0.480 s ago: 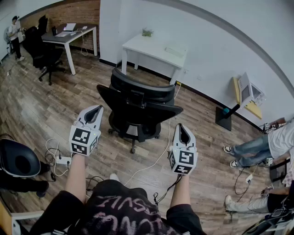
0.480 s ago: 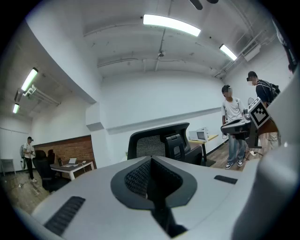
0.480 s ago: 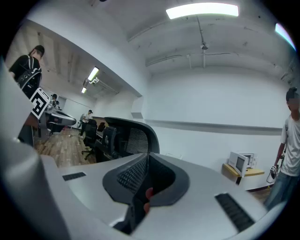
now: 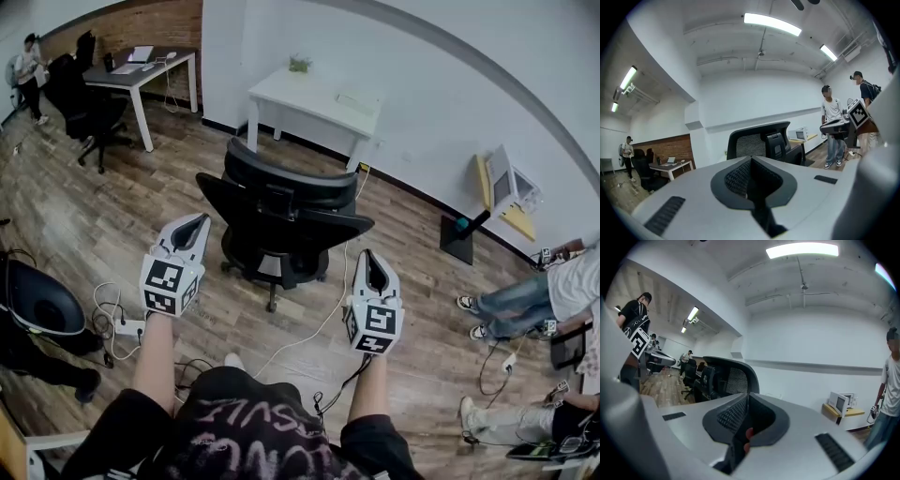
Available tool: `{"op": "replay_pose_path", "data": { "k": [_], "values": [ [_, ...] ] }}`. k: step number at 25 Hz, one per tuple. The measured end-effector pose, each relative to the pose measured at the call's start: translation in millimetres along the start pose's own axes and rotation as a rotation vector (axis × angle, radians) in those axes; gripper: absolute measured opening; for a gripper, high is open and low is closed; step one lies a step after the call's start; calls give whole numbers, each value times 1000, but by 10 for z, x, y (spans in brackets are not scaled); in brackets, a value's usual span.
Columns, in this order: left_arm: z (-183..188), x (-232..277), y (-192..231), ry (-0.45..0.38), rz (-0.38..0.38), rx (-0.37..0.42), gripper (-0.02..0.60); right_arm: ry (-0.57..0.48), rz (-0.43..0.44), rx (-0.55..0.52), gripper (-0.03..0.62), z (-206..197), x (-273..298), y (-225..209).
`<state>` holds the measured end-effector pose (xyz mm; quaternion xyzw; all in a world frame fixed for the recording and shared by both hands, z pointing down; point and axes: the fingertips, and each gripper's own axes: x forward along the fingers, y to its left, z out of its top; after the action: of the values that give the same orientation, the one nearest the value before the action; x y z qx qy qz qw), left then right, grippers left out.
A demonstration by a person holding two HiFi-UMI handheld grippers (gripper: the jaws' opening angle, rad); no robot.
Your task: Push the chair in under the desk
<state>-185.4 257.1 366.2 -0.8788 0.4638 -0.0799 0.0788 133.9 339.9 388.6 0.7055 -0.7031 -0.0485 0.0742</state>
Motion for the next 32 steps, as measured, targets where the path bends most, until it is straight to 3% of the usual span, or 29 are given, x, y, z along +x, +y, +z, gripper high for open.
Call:
{"op": "replay_pose_path", "data": {
  "k": [22,26,32],
  "values": [
    [-366,562,259,75,-75,118,15,55,-4,-33,35,-210,484,11],
    [-401,653,367,72,-100,109,15,73,-1,-78,76,-244,585,63],
    [-531,774,449,106,-146,195,17,112,1,-136,127,-278,644,100]
  ]
}}
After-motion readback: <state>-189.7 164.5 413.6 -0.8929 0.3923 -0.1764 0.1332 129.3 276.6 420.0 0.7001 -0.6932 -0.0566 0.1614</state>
